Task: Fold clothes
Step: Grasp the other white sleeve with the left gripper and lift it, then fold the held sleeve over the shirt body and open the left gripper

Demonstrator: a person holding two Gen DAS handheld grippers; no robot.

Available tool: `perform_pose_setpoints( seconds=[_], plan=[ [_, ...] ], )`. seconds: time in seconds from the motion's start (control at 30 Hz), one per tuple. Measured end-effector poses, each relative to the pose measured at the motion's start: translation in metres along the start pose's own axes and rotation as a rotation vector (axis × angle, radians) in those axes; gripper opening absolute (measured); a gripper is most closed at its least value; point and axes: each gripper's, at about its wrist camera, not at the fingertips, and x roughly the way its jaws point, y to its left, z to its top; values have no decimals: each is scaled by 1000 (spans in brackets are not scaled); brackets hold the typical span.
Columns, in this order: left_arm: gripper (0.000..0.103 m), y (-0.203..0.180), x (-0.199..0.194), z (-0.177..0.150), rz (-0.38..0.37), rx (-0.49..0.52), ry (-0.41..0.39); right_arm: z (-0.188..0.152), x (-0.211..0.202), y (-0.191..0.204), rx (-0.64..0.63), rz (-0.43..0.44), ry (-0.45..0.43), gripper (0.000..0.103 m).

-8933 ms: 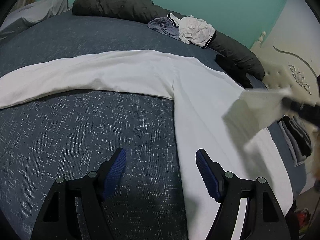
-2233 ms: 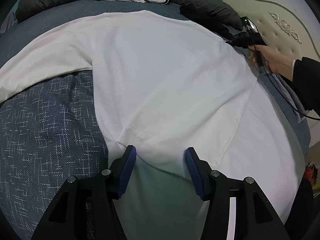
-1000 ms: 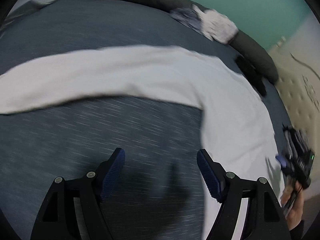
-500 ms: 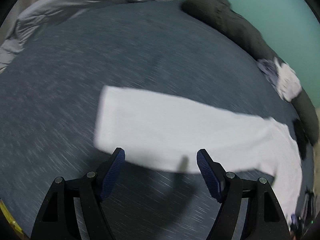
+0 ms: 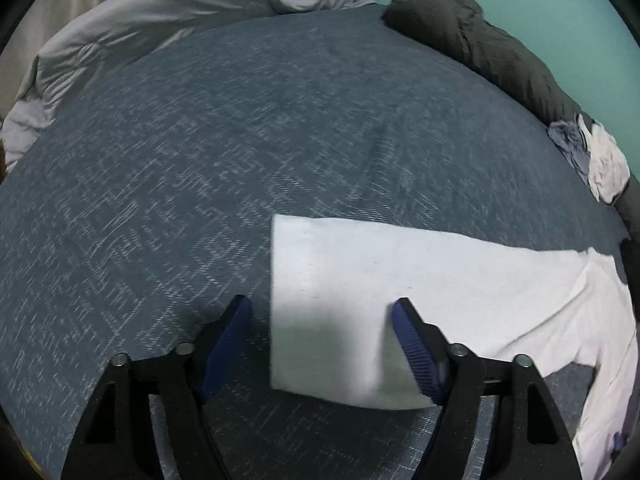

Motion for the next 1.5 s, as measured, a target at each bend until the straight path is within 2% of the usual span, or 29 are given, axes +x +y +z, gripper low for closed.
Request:
perform_pose_setpoints(
  seconds=[0.07,0.13,0.17,0.3,0.5,0.7,0.8,0.9,1.07,1.13,1.2,1.4,1.5],
  plan=[
    [53,-5,3,-2,-9,14,8,0,1,0,-2,-4,-1,51],
    [32,-10,2,-3,-9,29,10,0,1,0,0,-4,1,51],
    [14,-12,-1,-2,-13,36,7,0,2,-1,2,-4,2,51],
    [6,-29,-19,5,-42,69,-14,-1,0,-4,12,1,3,51],
    [5,-73,-66,28,-121,126,-83,3,-7,-8,24,2,-12,51],
    [5,-140,-121,44,-250,193,-135,3,-19,-16,44,-25,5,51],
    [5,-188,-143,50,-326,229,-152,3,-25,-20,53,-39,14,51],
    [5,-237,-176,37,-382,297,-169,3,-32,-23,63,-54,23,68],
    [5,-309,-203,22,-503,367,-174,1,-50,-29,57,-88,33,69],
    [5,-335,-214,9,-555,387,-161,-1,-60,-34,59,-115,22,76],
    [5,-361,-217,-2,-603,399,-150,-3,-68,-39,79,-117,11,79],
    [5,-434,-228,-41,-720,453,-99,-8,-90,-51,134,-102,1,80],
    [5,-474,-238,-74,-792,506,-67,-5,-101,-50,109,-115,2,80]
  ],
)
